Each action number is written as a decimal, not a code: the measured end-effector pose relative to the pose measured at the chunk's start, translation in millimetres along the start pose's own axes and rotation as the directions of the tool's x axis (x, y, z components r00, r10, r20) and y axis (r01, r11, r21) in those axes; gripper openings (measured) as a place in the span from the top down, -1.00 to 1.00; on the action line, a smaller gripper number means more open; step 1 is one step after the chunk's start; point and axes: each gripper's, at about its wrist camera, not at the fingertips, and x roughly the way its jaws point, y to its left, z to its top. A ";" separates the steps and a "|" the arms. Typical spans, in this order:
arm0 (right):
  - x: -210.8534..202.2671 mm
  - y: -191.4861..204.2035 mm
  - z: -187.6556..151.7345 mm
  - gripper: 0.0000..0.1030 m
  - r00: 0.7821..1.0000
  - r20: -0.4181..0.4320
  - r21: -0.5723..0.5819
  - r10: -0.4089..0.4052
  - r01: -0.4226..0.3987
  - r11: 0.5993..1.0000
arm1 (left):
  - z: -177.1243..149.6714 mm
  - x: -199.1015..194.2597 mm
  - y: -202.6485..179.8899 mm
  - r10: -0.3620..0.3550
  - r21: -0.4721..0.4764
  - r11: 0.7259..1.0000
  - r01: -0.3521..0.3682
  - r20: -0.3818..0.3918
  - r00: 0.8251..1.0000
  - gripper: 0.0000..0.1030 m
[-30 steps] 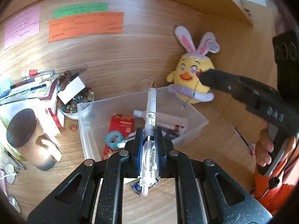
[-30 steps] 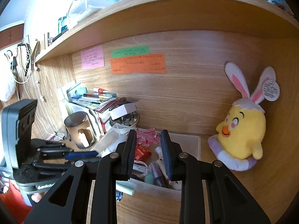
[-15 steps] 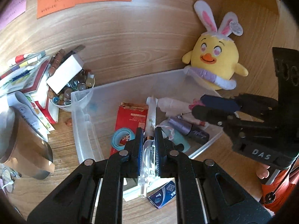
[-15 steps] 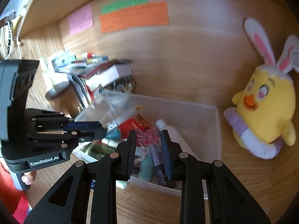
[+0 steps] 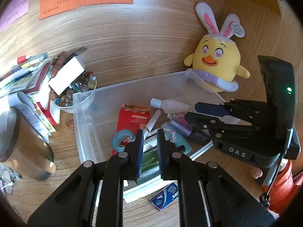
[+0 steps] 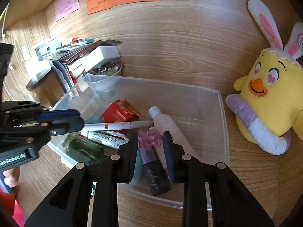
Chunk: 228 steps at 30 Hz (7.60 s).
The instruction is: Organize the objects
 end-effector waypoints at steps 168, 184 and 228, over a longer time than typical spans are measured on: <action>3.3 14.2 4.9 0.72 0.997 -0.035 -0.019 0.067 -0.067 0.998 | -12.7 9.8 -4.8 0.107 -0.048 0.993 -0.105 0.031 0.994 0.03; -60.7 12.2 -6.4 -0.31 0.996 0.084 -0.025 0.027 -0.025 0.999 | -23.8 -30.2 -8.8 0.088 -0.088 0.993 -0.078 0.116 0.989 -0.59; -88.8 12.3 -47.3 -0.65 0.992 0.123 0.020 0.024 -0.026 0.999 | -61.8 -57.7 -22.8 0.124 -0.091 0.990 -0.109 0.180 0.976 -0.86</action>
